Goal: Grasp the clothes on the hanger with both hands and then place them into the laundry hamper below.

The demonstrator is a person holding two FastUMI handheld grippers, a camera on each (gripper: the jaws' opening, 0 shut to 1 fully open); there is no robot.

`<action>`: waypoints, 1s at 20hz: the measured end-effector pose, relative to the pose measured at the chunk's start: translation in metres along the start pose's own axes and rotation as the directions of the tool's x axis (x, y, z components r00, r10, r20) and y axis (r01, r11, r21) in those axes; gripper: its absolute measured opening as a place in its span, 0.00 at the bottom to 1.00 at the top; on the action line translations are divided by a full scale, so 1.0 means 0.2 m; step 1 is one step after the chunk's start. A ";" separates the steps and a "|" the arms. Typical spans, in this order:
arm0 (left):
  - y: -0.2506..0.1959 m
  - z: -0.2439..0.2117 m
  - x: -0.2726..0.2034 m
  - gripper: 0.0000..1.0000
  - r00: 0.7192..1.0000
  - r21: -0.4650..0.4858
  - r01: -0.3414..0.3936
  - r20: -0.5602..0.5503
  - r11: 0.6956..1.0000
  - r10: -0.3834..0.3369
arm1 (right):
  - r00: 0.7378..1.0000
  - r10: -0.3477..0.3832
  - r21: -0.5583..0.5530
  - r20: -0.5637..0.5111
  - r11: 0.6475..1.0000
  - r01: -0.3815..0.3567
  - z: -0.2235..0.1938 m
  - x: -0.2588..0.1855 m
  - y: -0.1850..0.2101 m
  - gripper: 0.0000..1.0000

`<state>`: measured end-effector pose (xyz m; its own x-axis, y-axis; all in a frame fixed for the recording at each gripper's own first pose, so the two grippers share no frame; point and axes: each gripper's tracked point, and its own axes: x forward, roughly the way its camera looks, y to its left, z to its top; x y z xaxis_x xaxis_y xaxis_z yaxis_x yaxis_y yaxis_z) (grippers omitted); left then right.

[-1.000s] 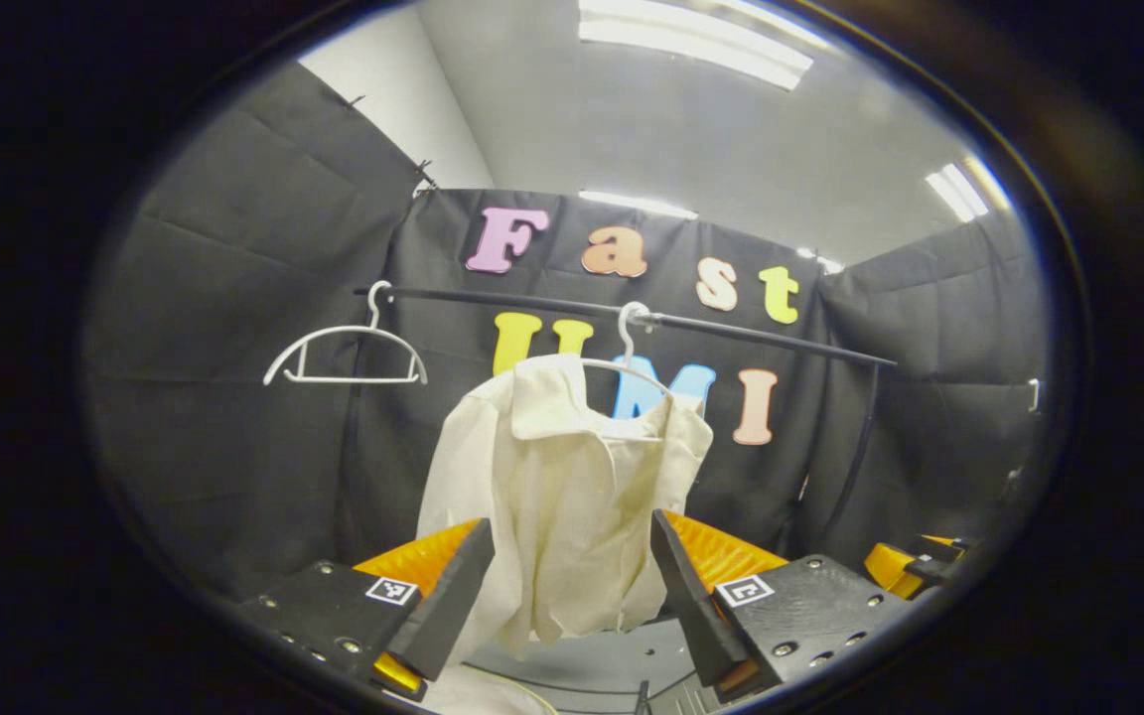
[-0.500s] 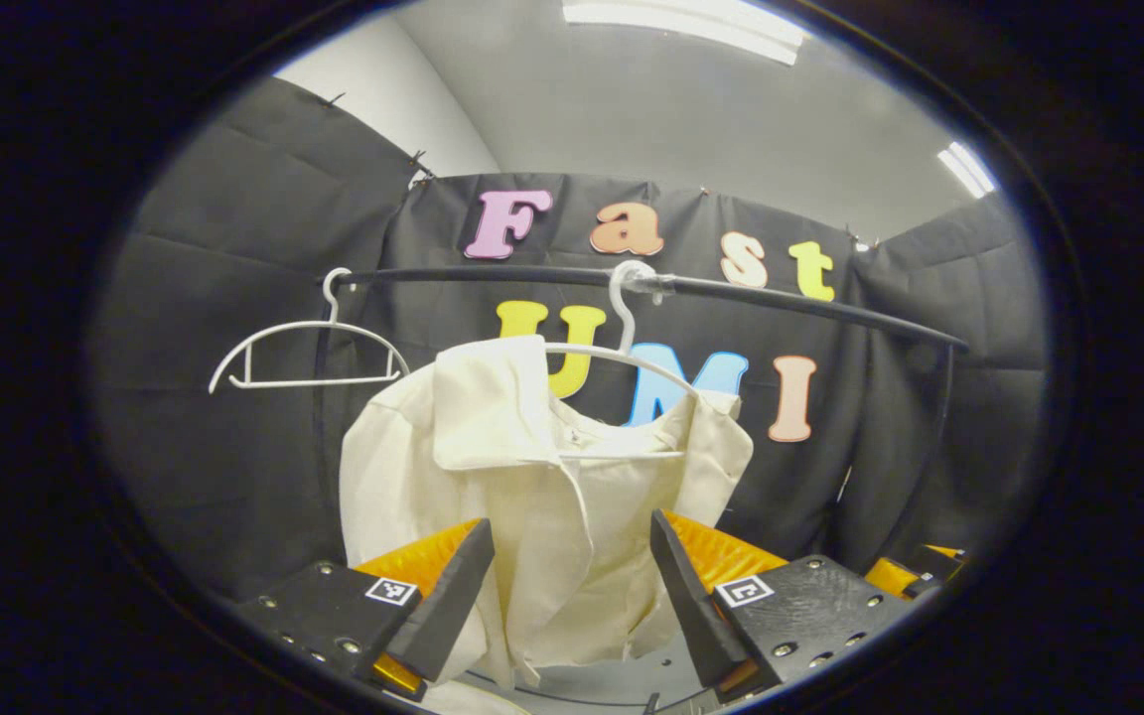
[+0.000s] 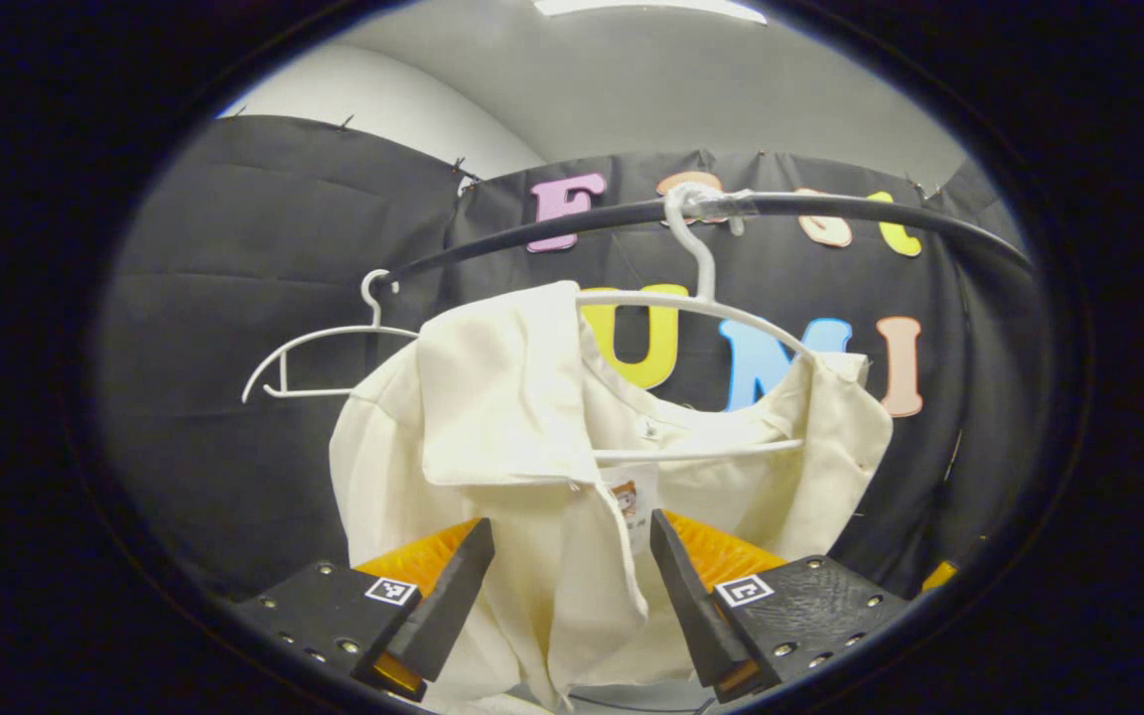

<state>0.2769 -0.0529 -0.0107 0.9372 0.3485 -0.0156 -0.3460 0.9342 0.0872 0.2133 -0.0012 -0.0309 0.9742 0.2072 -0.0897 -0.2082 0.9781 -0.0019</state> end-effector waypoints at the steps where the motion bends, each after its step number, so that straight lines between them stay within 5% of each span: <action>1: 0.02 0.01 0.01 0.89 1.000 0.006 -0.026 0.015 1.000 0.026 | 1.000 0.014 -0.005 -0.005 1.000 -0.014 -0.01 0.02 0.00 0.98; 6: 0.12 0.03 0.07 0.89 0.992 0.047 -0.124 0.045 0.991 0.122 | 0.997 0.072 0.009 -0.040 0.997 -0.072 -0.06 0.09 0.02 0.98; 8: 0.13 0.02 0.09 0.65 0.992 0.050 -0.123 0.045 0.991 0.121 | 0.995 0.086 0.005 -0.040 0.996 -0.086 -0.07 0.09 0.04 0.98; 10: 0.12 0.03 0.09 0.60 0.994 0.059 -0.104 0.049 0.993 0.102 | 0.995 0.096 0.005 -0.039 0.995 -0.096 -0.08 0.10 0.05 0.98; 16: 0.14 0.05 0.09 0.03 0.996 -0.029 -0.043 0.080 0.999 0.045 | 0.989 0.129 0.023 -0.078 0.992 -0.128 -0.15 0.12 0.10 0.98; 20: 0.15 0.13 0.04 0.02 0.992 -0.071 0.062 0.114 0.995 -0.054 | 0.981 0.169 0.009 -0.096 0.986 -0.169 -0.15 0.18 0.21 0.98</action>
<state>0.2762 -0.0247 0.0174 0.9536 0.2865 0.0929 -0.2891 0.9572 0.0148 0.2367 0.0469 -0.0644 0.9119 0.3668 -0.1842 -0.3693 0.9291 0.0220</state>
